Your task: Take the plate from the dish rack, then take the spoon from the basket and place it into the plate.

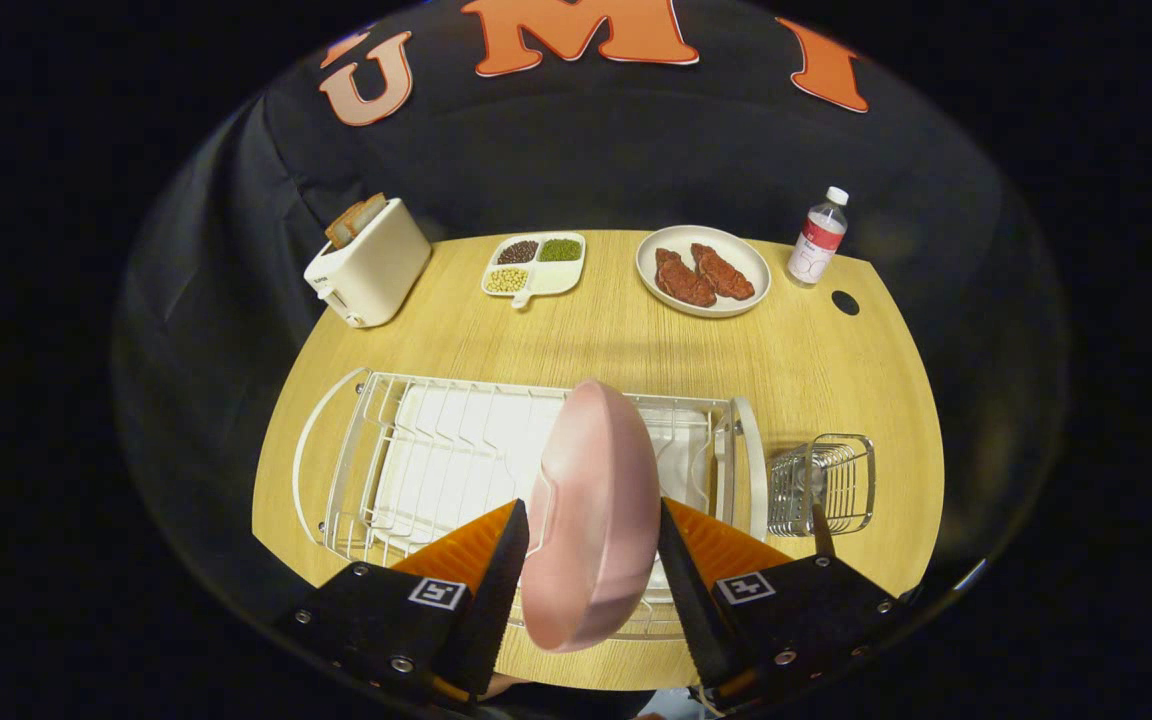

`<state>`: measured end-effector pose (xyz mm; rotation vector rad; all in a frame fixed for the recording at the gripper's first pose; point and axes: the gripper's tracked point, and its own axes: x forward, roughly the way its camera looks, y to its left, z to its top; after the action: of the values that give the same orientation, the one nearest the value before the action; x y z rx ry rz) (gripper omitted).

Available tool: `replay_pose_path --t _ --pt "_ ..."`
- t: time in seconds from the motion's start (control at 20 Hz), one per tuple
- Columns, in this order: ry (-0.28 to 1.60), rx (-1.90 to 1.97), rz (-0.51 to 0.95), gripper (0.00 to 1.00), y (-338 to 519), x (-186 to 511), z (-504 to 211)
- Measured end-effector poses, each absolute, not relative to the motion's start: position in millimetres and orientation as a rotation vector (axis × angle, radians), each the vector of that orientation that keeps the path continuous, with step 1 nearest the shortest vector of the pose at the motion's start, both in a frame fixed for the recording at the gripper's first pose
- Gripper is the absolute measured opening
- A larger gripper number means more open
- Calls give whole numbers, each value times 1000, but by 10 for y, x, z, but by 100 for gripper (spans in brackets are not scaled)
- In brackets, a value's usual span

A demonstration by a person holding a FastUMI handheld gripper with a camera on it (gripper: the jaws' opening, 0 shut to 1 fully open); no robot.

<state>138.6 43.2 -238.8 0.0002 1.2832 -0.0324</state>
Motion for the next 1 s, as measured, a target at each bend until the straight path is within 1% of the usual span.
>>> replay_pose_path --t 0.1,0.15,0.2,0.25,0.3,0.35,0.5,0.65,0.75,1.0 --pt "1306 8 -49 76 426 1383 -2513" --pt "1314 22 -61 72 437 1390 -2569" --pt "1321 33 -73 66 428 1397 -2625" --pt "1331 36 -88 63 411 1394 -2676" --pt "1338 35 -103 57 404 1391 -2713" --pt "1338 32 -114 54 395 1406 -2748" --pt "1315 31 -157 39 381 1442 -2764" --pt "1265 9 -251 35 286 1539 -2658" --pt "1198 -49 -314 33 208 1641 -2536" --pt "1128 -163 -361 32 234 1757 -2362"
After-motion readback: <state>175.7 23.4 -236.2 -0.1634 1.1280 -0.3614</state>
